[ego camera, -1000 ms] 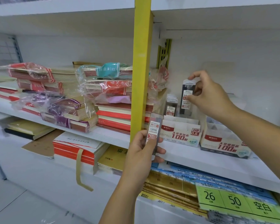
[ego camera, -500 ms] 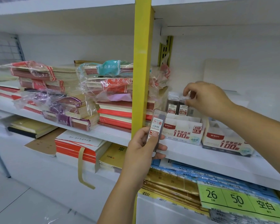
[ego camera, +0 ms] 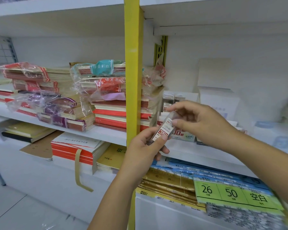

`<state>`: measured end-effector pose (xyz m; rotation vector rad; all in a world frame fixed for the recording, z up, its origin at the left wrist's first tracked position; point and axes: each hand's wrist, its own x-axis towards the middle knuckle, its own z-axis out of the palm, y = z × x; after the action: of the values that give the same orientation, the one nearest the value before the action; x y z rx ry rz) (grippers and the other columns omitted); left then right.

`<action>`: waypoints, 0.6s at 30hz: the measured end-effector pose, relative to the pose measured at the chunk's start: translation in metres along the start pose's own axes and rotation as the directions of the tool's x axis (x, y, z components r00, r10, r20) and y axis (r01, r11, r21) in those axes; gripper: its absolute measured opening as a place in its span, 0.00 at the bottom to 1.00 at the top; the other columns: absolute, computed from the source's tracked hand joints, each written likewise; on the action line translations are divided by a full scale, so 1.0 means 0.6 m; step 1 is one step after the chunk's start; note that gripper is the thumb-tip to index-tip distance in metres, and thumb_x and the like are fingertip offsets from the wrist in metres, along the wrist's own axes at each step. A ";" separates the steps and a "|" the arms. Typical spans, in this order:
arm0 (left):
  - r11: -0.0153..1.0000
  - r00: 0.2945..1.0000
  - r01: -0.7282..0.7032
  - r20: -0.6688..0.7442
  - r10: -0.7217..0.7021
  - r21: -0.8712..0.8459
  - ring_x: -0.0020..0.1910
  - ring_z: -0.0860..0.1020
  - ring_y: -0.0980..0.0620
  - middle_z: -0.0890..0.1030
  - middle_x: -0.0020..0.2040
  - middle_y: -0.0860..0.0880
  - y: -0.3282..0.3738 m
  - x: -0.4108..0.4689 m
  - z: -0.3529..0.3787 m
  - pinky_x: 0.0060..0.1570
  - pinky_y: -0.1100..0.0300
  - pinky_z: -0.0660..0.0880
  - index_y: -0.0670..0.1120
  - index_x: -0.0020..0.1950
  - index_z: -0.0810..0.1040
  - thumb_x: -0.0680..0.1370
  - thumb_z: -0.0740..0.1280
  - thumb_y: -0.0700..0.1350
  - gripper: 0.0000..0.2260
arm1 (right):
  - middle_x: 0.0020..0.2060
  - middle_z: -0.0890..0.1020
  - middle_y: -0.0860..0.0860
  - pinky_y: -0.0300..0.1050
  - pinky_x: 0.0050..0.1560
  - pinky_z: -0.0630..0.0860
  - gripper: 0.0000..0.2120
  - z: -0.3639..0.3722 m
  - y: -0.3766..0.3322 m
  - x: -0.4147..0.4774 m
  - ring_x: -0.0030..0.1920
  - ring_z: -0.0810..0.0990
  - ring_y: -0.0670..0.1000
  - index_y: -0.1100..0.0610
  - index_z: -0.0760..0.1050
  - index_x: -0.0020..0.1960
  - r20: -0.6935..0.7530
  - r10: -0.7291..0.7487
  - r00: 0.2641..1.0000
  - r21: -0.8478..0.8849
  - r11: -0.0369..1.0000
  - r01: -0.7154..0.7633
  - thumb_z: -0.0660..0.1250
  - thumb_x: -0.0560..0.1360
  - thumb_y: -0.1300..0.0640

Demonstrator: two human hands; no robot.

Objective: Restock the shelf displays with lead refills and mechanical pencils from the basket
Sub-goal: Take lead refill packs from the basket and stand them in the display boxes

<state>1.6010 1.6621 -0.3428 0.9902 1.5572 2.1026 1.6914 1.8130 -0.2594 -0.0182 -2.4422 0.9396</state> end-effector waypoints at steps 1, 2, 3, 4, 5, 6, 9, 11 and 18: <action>1.000 1.000 0.008 -0.013 -0.008 -0.026 0.40 0.84 0.55 0.86 0.47 0.53 -0.001 0.000 0.001 0.34 0.66 0.77 0.53 0.58 0.82 0.79 0.70 0.41 0.10 | 0.43 0.82 0.49 0.41 0.41 0.80 0.12 0.000 0.004 -0.007 0.43 0.83 0.48 0.46 0.79 0.53 -0.059 0.019 0.998 0.079 0.997 -0.014 0.70 0.74 0.61; 0.997 0.999 0.016 -0.029 -0.018 -0.070 0.43 0.85 0.53 0.86 0.49 0.52 -0.002 -0.001 0.000 0.37 0.65 0.78 0.51 0.59 0.81 0.78 0.71 0.40 0.11 | 0.41 0.83 0.51 0.39 0.38 0.79 0.11 -0.003 0.010 -0.014 0.41 0.84 0.49 0.49 0.79 0.50 -0.112 0.054 0.992 0.157 0.987 -0.036 0.70 0.74 0.64; 0.992 0.999 0.020 -0.040 -0.025 -0.122 0.47 0.86 0.50 0.87 0.51 0.50 -0.002 -0.001 -0.002 0.40 0.64 0.80 0.49 0.59 0.80 0.78 0.71 0.38 0.11 | 0.40 0.84 0.51 0.38 0.36 0.79 0.10 -0.006 0.014 -0.022 0.39 0.84 0.49 0.51 0.78 0.49 -0.143 0.093 0.985 0.212 0.975 -0.062 0.70 0.74 0.65; 0.986 0.998 0.018 -0.051 -0.026 -0.163 0.49 0.86 0.48 0.87 0.52 0.49 -0.002 0.000 -0.003 0.41 0.63 0.81 0.47 0.59 0.79 0.79 0.70 0.38 0.11 | 0.40 0.84 0.51 0.38 0.36 0.79 0.09 -0.008 0.019 -0.031 0.39 0.85 0.50 0.52 0.77 0.48 -0.144 0.125 0.982 0.239 0.967 -0.088 0.70 0.74 0.65; 0.985 0.998 0.010 -0.066 -0.022 -0.174 0.50 0.86 0.47 0.87 0.52 0.48 -0.002 0.000 -0.003 0.42 0.63 0.81 0.46 0.59 0.78 0.79 0.69 0.38 0.10 | 0.41 0.85 0.51 0.40 0.37 0.80 0.08 -0.009 0.023 -0.039 0.38 0.85 0.51 0.52 0.76 0.47 -0.125 0.146 0.981 0.246 0.963 -0.112 0.70 0.74 0.64; 0.988 0.996 0.000 -0.083 -0.013 -0.157 0.50 0.86 0.48 0.87 0.52 0.47 -0.003 0.001 -0.004 0.43 0.63 0.81 0.46 0.60 0.77 0.79 0.69 0.38 0.10 | 0.41 0.85 0.51 0.42 0.38 0.81 0.09 -0.010 0.026 -0.046 0.38 0.85 0.51 0.51 0.76 0.46 -0.095 0.158 0.983 0.237 0.963 -0.132 0.70 0.74 0.64; 0.997 0.994 -0.031 -0.111 0.024 -0.069 0.50 0.86 0.50 0.87 0.50 0.49 -0.003 0.005 -0.002 0.44 0.62 0.81 0.46 0.59 0.77 0.80 0.68 0.39 0.08 | 0.40 0.84 0.49 0.42 0.43 0.80 0.09 -0.009 0.026 -0.056 0.39 0.84 0.47 0.44 0.76 0.43 -0.037 0.129 0.991 0.092 0.988 -0.125 0.71 0.72 0.58; 0.998 0.993 -0.056 -0.109 0.053 -0.020 0.48 0.86 0.51 0.87 0.49 0.49 -0.001 0.008 -0.002 0.43 0.63 0.81 0.47 0.58 0.78 0.80 0.69 0.39 0.08 | 0.39 0.83 0.43 0.36 0.42 0.78 0.07 -0.012 0.020 -0.054 0.39 0.81 0.43 0.42 0.77 0.43 -0.062 0.094 0.994 -0.016 0.995 -0.095 0.74 0.70 0.52; 0.937 0.964 -0.202 -0.112 0.242 0.284 0.51 0.81 0.60 0.84 0.53 0.58 0.002 0.027 0.014 0.51 0.61 0.80 0.59 0.65 0.77 0.79 0.70 0.43 0.17 | 0.44 0.79 0.41 0.38 0.41 0.78 0.25 -0.010 -0.011 -0.019 0.42 0.79 0.41 0.30 0.70 0.56 0.073 -0.007 0.997 -0.239 0.971 0.024 0.69 0.75 0.61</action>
<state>1.5958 1.6777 -0.3350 1.1766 1.9269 2.1935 1.7051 1.8094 -0.2569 -0.0507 -2.6045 0.6436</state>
